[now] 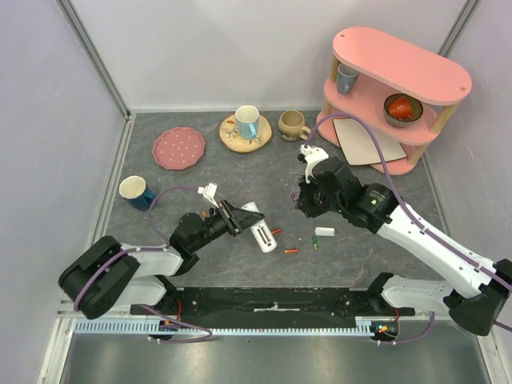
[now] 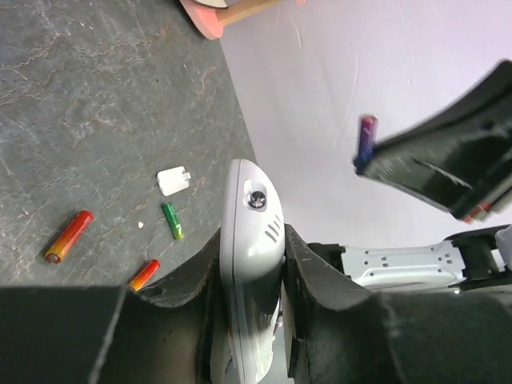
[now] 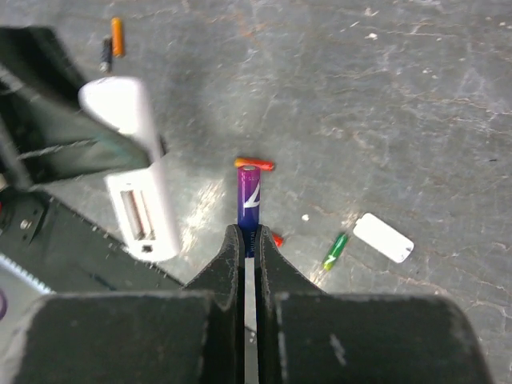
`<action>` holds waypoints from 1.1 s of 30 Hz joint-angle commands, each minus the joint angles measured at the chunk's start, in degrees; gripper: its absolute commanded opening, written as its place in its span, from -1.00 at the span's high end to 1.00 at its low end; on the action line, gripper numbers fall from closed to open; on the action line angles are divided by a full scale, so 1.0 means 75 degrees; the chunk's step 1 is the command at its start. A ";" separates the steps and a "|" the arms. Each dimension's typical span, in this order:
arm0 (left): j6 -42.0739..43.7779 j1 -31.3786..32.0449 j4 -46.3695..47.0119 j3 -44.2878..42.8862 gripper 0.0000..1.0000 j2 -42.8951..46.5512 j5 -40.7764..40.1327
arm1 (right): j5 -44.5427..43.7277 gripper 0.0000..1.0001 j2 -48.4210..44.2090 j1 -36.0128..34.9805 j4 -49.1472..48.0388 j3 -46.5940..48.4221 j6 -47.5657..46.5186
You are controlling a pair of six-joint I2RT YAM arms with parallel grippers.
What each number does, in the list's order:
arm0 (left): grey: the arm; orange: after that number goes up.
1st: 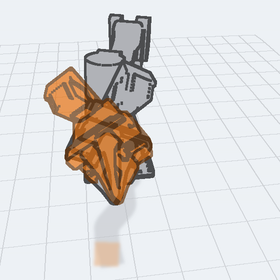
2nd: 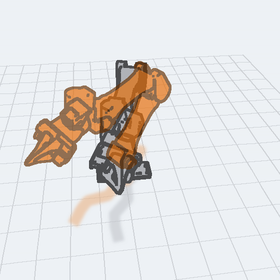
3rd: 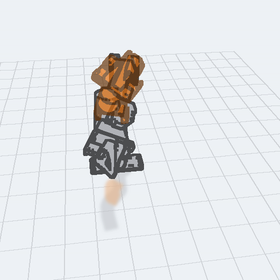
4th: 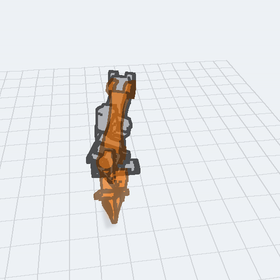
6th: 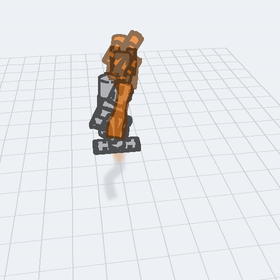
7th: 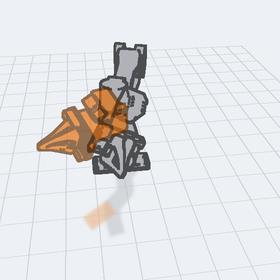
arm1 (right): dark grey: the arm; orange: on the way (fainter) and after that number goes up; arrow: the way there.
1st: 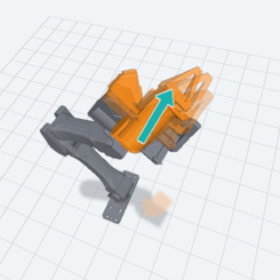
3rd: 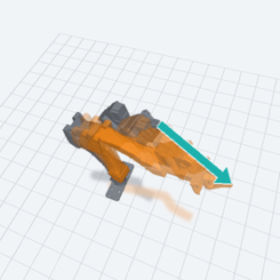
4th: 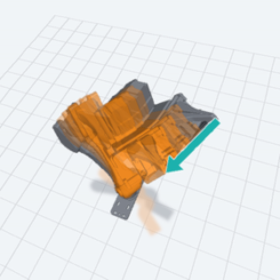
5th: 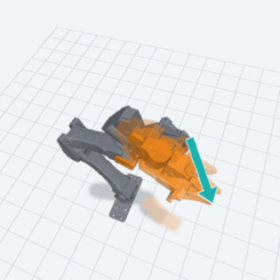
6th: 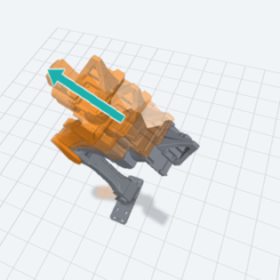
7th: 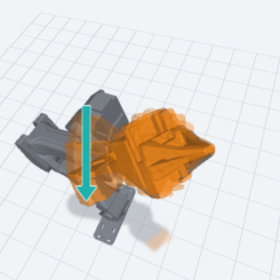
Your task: Load the batteries into the remote control
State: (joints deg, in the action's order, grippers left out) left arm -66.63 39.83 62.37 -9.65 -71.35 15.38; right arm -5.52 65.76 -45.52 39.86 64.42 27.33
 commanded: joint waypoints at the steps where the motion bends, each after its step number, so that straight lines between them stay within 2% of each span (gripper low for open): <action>1: -0.1180 -0.0026 0.2065 -0.0237 0.96 -0.0914 -0.0257 | 0.1166 1.00 0.0241 -0.0212 0.1633 0.0947 -0.0292; 6: -0.1744 -0.0026 0.3542 -0.0400 0.96 -0.1911 -0.0082 | 0.2117 1.00 0.0724 -0.0668 0.2115 0.1547 -0.0363; 11: -0.1885 -0.0026 0.4398 -0.0412 0.96 -0.2369 0.0082 | 0.2318 1.00 0.1158 -0.0915 0.2221 0.1688 -0.0375; 20: -0.1276 -0.0026 0.4399 -0.0764 0.96 -0.1948 0.1090 | 0.2470 1.00 0.1709 -0.1419 0.2022 0.1559 -0.0340; 33: -0.1194 -0.0026 0.4399 -0.0671 0.96 -0.1772 0.1161 | 0.1979 1.00 0.2049 -0.1466 0.1682 0.1453 0.0023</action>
State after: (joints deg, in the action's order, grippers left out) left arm -77.52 39.83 73.95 -14.37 -86.61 23.07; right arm 10.41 80.95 -56.42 54.68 74.43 25.96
